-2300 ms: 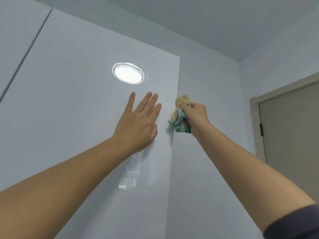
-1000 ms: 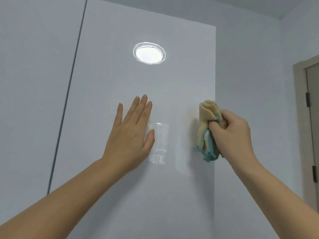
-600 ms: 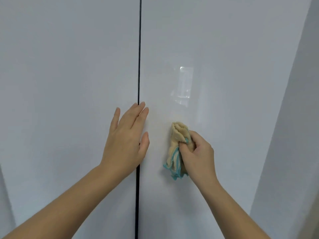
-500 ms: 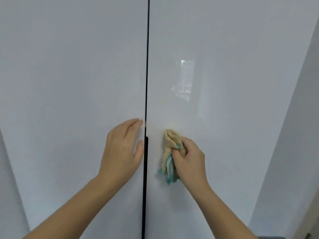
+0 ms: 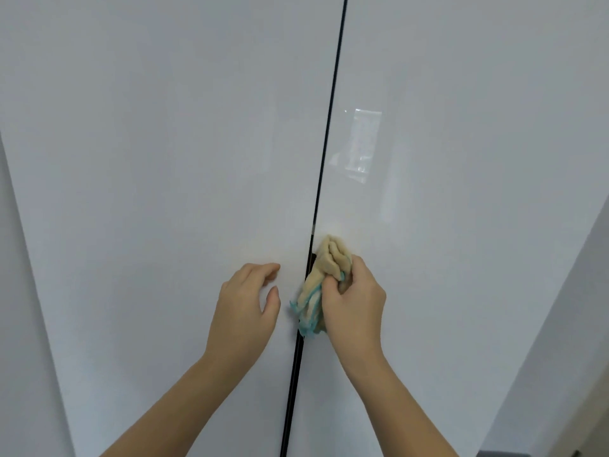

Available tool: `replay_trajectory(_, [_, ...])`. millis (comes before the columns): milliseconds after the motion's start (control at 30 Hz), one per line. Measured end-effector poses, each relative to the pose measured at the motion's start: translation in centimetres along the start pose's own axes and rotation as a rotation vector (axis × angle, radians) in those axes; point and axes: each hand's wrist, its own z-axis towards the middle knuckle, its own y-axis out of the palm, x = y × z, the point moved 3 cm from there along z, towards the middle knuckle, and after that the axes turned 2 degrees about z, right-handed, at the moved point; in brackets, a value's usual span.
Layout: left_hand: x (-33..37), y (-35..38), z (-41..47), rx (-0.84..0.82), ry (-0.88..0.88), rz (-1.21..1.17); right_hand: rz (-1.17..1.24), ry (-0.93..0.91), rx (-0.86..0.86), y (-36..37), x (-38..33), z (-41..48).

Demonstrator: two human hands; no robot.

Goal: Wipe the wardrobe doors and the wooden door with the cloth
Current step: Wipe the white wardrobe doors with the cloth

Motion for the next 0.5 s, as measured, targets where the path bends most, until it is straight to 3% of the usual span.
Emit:
replay_trajectory(267, [-1.4, 1.7, -2.1, -0.011, -0.009, -0.060, -0.085, 0.095, -0.106, 1.0, 4.2, -4.8])
replay_trajectory(500, [0.1, 0.0, -1.9, -0.052, 0.029, -0.176, 0.280, 0.175, 0.086, -1.1, 0.2, -3.2])
